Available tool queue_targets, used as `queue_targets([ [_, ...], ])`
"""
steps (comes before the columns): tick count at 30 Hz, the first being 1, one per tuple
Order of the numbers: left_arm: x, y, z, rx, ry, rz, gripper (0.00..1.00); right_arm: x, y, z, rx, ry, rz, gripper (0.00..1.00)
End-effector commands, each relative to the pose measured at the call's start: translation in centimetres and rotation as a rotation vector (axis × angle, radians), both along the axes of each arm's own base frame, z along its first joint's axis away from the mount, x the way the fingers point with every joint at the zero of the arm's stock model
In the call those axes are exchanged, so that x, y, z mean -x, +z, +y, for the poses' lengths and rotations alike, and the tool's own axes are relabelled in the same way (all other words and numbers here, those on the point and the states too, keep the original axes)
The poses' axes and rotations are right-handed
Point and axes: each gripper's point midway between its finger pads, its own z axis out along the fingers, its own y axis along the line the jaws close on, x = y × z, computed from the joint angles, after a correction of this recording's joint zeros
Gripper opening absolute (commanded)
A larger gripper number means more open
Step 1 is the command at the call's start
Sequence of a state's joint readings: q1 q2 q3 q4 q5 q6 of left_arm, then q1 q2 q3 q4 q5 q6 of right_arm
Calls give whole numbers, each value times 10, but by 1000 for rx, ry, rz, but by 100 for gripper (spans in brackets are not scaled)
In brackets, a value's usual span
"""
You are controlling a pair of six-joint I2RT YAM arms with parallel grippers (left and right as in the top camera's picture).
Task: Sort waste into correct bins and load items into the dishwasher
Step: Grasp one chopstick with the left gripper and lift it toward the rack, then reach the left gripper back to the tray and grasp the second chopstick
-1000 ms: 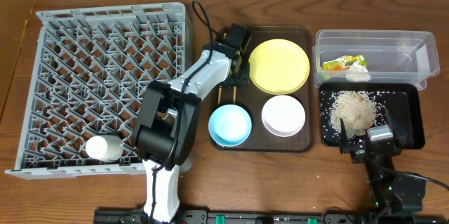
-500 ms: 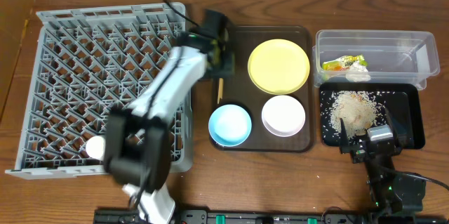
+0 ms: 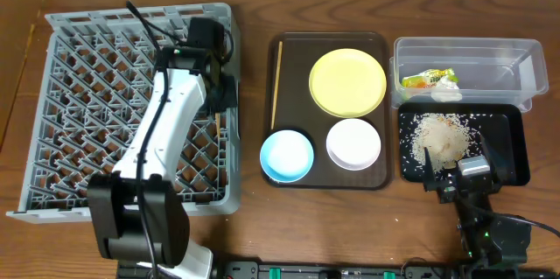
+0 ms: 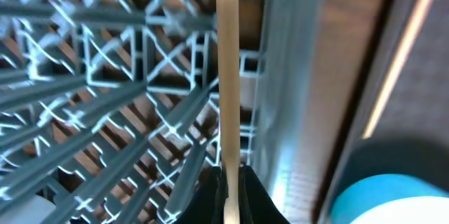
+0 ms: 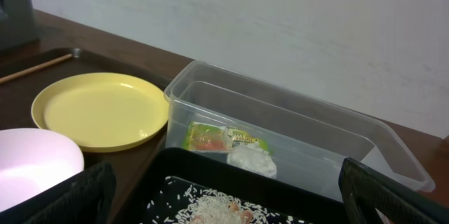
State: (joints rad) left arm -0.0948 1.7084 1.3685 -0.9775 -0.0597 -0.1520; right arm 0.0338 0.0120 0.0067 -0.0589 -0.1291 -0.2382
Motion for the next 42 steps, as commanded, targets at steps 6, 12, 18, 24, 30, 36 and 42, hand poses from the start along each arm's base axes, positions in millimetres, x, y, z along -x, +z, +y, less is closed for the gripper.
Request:
queue_targets([
  [6, 1, 3, -6, 22, -60, 1, 48, 0, -1, -3, -13, -15, 3, 99],
  [12, -10, 42, -44, 222, -116, -118, 57, 0, -1, -3, -13, -15, 3, 99],
  [18, -31, 54, -96, 328, -275, -232, 55, 0, -1, -3, -13, -15, 3, 99],
  [24, -60, 14, -106, 130, -315, -249, 48, 0, -1, -3, -13, -15, 3, 99],
  [30, -80, -33, -116, 111, -323, -221, 45, 0, -1, -3, -13, -15, 3, 99],
  [36, -90, -73, -119, 106, -322, -184, 43, 0, -1, -3, -13, -15, 3, 99],
  [42, -91, -104, -125, 131, -329, -147, 38, 0, -1, -3, -13, -15, 3, 99],
])
